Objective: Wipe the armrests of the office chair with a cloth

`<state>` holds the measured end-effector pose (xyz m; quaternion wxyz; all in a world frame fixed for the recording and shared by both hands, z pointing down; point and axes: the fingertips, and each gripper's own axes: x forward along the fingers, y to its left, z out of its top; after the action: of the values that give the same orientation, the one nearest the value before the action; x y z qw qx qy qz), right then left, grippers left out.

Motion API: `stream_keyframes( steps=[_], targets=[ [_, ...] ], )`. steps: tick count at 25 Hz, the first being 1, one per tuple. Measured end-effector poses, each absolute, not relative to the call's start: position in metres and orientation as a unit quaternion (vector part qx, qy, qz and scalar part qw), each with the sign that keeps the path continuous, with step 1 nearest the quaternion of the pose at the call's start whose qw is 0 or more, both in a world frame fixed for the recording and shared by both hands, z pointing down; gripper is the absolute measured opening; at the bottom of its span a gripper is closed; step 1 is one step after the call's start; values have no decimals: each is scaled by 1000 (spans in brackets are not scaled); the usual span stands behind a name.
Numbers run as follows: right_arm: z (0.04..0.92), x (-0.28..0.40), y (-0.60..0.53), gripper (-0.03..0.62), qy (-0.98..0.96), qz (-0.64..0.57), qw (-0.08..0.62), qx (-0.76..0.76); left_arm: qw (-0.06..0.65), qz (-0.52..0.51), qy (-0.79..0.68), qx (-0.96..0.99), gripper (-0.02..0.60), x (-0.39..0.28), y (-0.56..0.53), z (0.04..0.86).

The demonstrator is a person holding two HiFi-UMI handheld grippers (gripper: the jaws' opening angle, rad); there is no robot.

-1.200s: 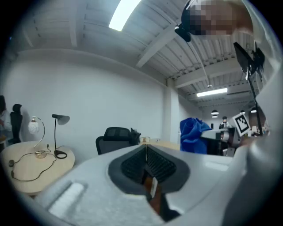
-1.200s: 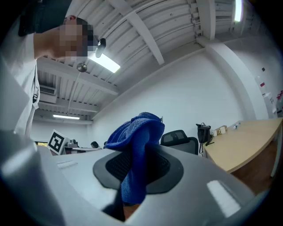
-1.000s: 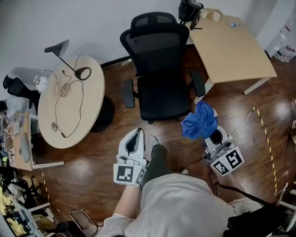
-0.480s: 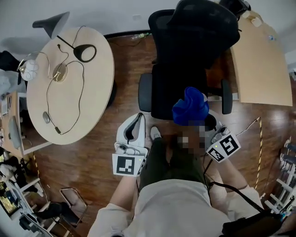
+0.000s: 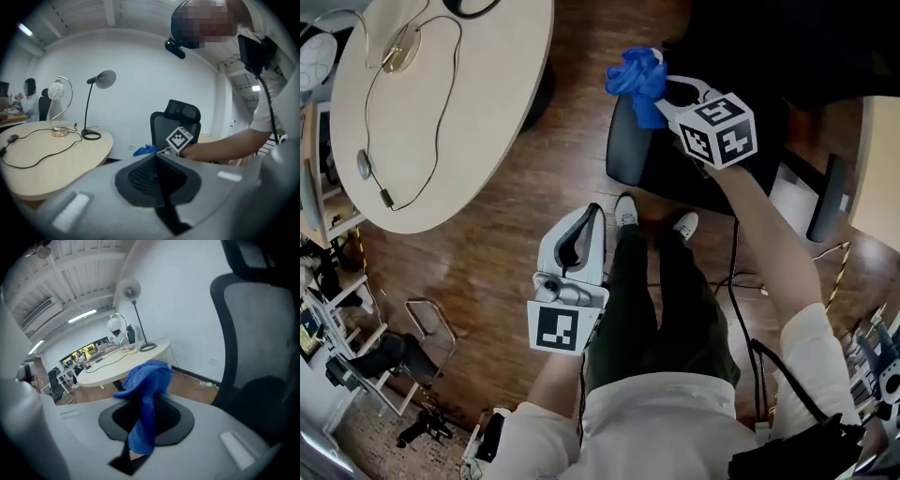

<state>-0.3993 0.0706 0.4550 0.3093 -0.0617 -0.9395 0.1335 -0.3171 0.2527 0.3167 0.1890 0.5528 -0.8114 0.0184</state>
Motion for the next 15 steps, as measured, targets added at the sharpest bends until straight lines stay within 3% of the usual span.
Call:
stream_keyframes(
  steps=[4,9,12,15],
  targets=[
    [454,-377,143,72,-931,123,307,-154,188,13,-822,538,-8,-316,261,333],
    [422,-285,279,72,-896,228,275,-265,184,6,-823,538,-8,-317,256,336],
    [399,-264,271,72,-914,255,211,-235,183,10,-819,543,-8,-317,250,345],
    [392,-262,214,72,-916,307,202,-160,187,14,-812,552,-8,-317,239,353]
  ],
)
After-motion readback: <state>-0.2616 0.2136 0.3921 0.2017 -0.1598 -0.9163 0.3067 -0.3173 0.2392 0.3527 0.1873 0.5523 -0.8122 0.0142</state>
